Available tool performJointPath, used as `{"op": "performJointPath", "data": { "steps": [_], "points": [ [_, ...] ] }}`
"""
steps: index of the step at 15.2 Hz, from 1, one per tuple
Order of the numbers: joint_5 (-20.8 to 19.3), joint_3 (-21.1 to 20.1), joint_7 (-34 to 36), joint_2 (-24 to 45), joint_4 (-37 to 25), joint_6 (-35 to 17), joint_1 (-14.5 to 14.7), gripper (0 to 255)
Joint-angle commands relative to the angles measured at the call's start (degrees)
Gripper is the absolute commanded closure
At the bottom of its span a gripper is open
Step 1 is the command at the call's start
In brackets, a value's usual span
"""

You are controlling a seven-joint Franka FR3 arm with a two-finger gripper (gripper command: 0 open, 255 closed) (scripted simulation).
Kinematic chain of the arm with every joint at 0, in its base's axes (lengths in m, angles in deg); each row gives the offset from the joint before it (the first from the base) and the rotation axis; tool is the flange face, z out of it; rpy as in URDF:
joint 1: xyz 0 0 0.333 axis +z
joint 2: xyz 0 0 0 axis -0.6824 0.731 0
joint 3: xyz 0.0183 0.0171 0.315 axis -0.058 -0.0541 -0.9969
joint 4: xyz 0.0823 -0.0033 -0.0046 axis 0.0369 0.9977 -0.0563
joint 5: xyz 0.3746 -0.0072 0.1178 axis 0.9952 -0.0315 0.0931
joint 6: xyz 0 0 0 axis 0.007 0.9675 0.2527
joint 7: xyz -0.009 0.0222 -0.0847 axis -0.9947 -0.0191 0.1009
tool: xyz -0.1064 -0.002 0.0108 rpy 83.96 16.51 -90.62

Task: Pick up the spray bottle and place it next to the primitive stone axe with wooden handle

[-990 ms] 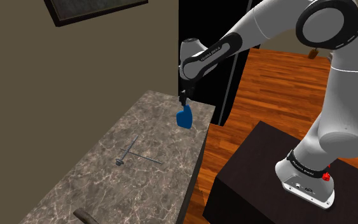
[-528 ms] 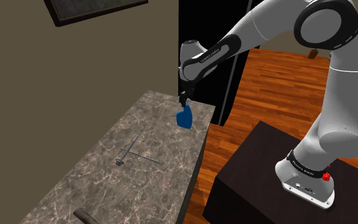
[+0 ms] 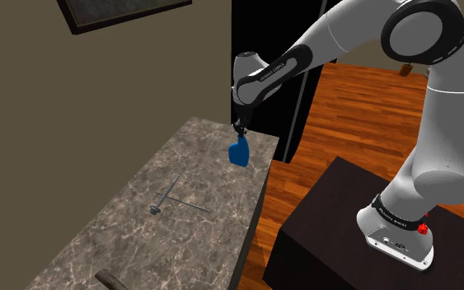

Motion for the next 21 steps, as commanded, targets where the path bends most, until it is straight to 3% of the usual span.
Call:
{"op": "performJointPath", "data": {
  "steps": [1, 21],
  "points": [
    [0.0, 0.0, 0.0, 0.0, 0.0, 0.0, 0.0, 255],
    [0.2, -0.1, -0.1, -7.5, -4.3, 11.9, -0.1, 255]
  ]
}}
